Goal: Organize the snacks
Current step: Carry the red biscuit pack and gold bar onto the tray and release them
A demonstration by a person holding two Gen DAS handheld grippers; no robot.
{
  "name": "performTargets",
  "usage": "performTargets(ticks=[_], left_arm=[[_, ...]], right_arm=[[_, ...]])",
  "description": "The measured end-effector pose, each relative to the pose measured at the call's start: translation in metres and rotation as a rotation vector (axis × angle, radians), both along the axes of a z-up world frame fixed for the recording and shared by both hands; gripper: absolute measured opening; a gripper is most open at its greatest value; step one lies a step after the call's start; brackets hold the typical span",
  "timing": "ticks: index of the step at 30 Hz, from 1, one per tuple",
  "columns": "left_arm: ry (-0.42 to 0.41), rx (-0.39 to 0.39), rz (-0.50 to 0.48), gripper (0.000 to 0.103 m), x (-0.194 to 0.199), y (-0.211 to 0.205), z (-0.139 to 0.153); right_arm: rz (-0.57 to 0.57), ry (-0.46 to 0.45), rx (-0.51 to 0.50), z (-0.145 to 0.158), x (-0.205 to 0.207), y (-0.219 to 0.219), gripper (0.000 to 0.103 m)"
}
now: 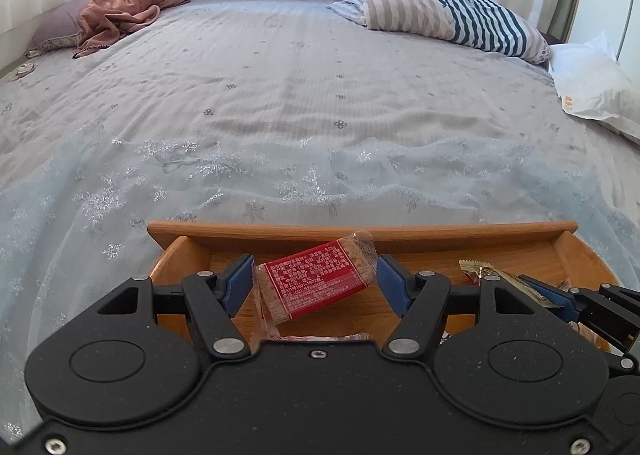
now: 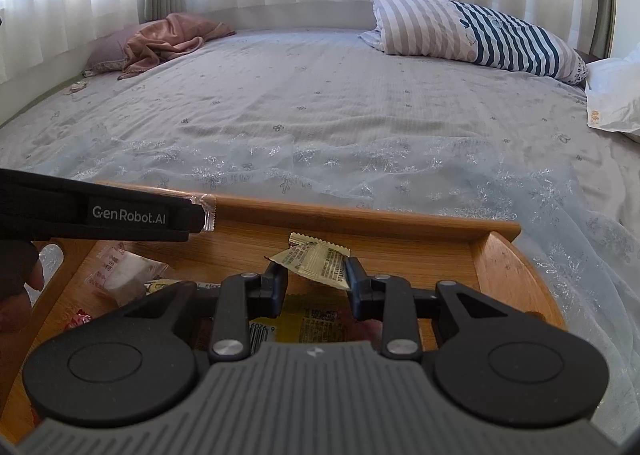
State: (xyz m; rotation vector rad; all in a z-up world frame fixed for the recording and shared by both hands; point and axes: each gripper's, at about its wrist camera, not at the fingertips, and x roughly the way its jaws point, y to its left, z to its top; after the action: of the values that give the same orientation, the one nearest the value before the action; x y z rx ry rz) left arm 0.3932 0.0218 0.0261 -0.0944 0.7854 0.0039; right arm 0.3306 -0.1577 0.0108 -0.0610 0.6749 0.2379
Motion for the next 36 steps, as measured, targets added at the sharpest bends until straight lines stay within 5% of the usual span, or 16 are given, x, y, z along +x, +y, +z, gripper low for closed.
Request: performTargets(ticks=[36], left_arm=[[0.032,0.021,0.004,0.065,-0.004,0.004,-0.009]], right_arm=[[0.001,0.084,-0.018,0.0,0.022,0.006,0.037]])
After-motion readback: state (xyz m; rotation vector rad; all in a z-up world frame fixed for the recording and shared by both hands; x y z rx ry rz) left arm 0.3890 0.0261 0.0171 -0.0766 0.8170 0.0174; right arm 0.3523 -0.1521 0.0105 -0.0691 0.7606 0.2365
